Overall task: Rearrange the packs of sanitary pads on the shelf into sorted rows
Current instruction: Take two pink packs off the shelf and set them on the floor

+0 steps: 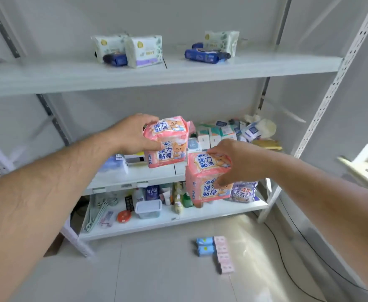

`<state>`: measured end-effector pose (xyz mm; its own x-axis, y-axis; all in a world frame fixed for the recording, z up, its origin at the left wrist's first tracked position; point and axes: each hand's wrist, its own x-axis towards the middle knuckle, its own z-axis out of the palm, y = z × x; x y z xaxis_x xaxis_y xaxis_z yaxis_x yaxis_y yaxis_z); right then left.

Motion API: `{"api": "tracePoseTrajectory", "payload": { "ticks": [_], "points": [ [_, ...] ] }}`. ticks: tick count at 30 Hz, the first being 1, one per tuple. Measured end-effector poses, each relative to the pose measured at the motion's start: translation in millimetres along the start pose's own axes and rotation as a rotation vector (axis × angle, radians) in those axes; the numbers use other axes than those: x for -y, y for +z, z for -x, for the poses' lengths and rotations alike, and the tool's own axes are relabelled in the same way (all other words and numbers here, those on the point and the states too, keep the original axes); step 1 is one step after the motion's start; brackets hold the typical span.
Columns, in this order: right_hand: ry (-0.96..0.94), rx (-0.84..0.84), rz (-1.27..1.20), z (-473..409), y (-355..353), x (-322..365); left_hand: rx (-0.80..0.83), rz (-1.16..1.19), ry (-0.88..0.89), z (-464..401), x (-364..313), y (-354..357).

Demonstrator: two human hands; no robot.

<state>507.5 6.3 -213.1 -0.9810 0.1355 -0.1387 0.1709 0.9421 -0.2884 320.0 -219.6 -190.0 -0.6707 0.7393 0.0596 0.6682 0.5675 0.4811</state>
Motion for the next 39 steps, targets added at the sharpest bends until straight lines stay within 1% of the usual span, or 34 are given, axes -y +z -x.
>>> {"api": "tracePoseTrajectory", "payload": {
  "ticks": [2, 6, 9, 13, 18, 24, 31, 39],
  "points": [
    [0.019, 0.028, -0.018, 11.3, 25.2, -3.9, 0.044, 0.026, -0.033, 12.8, 7.1, 23.8],
    [0.039, 0.076, -0.021, 32.0, 63.3, -13.2, 0.074, 0.0, -0.06, 35.0, 12.8, 66.2],
    [0.025, 0.111, 0.021, 44.7, 85.1, -25.8, 0.082, -0.085, -0.055, 50.0, 7.6, 94.9],
    [0.036, 0.157, 0.006, 64.4, 109.9, -48.1, 0.118, -0.176, -0.055, 62.5, -0.1, 130.5],
    [0.027, 0.169, -0.029, 85.7, 143.4, -78.2, 0.165, -0.043, -0.142, 75.3, -8.8, 177.8],
    [0.02, 0.201, -0.047, 90.4, 180.2, -100.8, 0.213, -0.006, -0.231, 82.7, -1.0, 222.8],
    [0.018, 0.229, -0.045, 61.8, 214.1, -99.8, 0.264, 0.051, -0.285, 68.5, 41.6, 250.7],
    [0.143, 0.333, -0.1, -5.5, 285.4, -82.7, 0.42, 0.126, -0.271, 31.6, 150.2, 283.4]
  ]
}}
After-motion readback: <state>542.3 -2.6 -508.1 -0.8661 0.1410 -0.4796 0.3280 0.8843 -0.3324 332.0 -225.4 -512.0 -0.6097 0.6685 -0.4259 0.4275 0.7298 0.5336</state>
